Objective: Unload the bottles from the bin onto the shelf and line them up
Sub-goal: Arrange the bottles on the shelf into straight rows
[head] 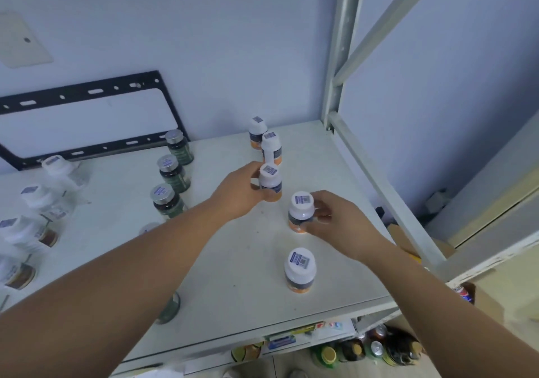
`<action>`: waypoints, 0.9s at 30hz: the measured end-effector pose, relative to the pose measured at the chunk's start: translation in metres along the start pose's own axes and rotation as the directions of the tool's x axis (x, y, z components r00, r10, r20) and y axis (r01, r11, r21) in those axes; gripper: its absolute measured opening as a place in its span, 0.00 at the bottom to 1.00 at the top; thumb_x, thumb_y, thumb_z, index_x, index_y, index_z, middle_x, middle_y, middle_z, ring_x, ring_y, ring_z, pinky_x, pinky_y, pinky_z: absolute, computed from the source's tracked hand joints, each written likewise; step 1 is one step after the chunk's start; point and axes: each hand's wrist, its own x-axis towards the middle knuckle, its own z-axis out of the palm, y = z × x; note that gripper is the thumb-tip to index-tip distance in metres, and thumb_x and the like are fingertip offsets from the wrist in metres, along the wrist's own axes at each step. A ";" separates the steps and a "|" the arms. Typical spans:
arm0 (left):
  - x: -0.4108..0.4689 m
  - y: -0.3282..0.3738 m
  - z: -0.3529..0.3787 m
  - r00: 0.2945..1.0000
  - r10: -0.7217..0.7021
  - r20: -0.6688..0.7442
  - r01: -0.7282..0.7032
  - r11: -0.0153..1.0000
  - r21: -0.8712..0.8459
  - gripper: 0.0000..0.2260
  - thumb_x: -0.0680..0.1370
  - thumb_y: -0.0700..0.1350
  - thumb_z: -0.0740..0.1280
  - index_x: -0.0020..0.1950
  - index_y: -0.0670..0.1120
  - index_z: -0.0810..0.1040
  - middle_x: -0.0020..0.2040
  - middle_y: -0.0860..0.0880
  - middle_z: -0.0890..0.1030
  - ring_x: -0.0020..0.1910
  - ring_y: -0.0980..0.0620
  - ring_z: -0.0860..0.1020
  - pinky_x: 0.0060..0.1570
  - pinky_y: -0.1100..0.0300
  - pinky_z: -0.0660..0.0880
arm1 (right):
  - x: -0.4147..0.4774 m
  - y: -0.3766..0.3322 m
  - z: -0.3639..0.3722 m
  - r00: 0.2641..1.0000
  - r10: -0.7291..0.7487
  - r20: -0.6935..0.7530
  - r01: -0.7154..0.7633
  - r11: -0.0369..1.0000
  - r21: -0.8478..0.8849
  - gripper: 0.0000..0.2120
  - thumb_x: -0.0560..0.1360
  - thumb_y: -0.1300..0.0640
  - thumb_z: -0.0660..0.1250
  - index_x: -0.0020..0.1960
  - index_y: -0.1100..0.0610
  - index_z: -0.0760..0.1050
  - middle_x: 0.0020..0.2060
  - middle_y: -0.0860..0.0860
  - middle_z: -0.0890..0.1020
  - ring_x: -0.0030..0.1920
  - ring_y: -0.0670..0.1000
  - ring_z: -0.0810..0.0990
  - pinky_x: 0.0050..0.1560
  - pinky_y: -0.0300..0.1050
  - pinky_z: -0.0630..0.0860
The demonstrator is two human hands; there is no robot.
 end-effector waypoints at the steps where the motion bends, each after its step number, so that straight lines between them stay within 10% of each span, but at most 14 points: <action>1: 0.001 -0.001 0.001 1.000 -0.001 -0.018 0.001 1.000 0.008 0.22 0.71 0.53 0.77 0.61 0.62 0.73 0.55 0.64 0.80 0.44 0.67 0.81 0.42 0.66 0.71 | 0.000 -0.001 0.003 1.000 -0.008 -0.003 0.008 1.000 -0.003 0.19 0.65 0.44 0.76 0.54 0.39 0.76 0.47 0.33 0.83 0.48 0.34 0.81 0.50 0.33 0.75; 10: 0.005 -0.001 0.010 0.999 0.019 -0.036 -0.022 0.996 -0.086 0.21 0.73 0.51 0.76 0.61 0.65 0.74 0.52 0.70 0.79 0.43 0.70 0.81 0.39 0.80 0.68 | 0.011 -0.012 0.024 0.998 -0.028 0.059 0.028 1.000 0.009 0.20 0.67 0.48 0.78 0.57 0.41 0.76 0.48 0.37 0.83 0.49 0.34 0.80 0.52 0.31 0.74; 17: 0.017 -0.011 -0.023 0.981 -0.058 0.186 0.049 0.997 0.057 0.35 0.72 0.44 0.77 0.74 0.54 0.62 0.64 0.57 0.74 0.52 0.58 0.79 0.50 0.59 0.78 | 0.027 -0.006 -0.028 0.990 -0.044 0.134 0.059 0.992 -0.115 0.15 0.73 0.57 0.75 0.58 0.52 0.79 0.53 0.43 0.83 0.51 0.41 0.82 0.57 0.40 0.78; 22: 0.065 -0.020 -0.064 0.995 -0.098 -0.034 0.103 0.969 0.225 0.16 0.76 0.44 0.71 0.63 0.49 0.73 0.57 0.51 0.80 0.50 0.51 0.79 0.40 0.60 0.73 | 0.085 -0.013 -0.046 0.974 0.012 -0.224 -0.009 1.000 0.015 0.09 0.73 0.53 0.73 0.53 0.49 0.80 0.47 0.43 0.85 0.45 0.40 0.83 0.44 0.30 0.74; 27: 0.128 -0.024 -0.057 0.981 -0.110 -0.162 0.126 0.988 0.089 0.33 0.73 0.51 0.77 0.74 0.46 0.67 0.67 0.47 0.75 0.60 0.49 0.78 0.54 0.56 0.74 | 0.153 -0.028 -0.020 0.994 0.010 -0.108 -0.005 0.999 0.051 0.23 0.72 0.55 0.75 0.65 0.54 0.74 0.57 0.48 0.81 0.53 0.47 0.81 0.48 0.38 0.75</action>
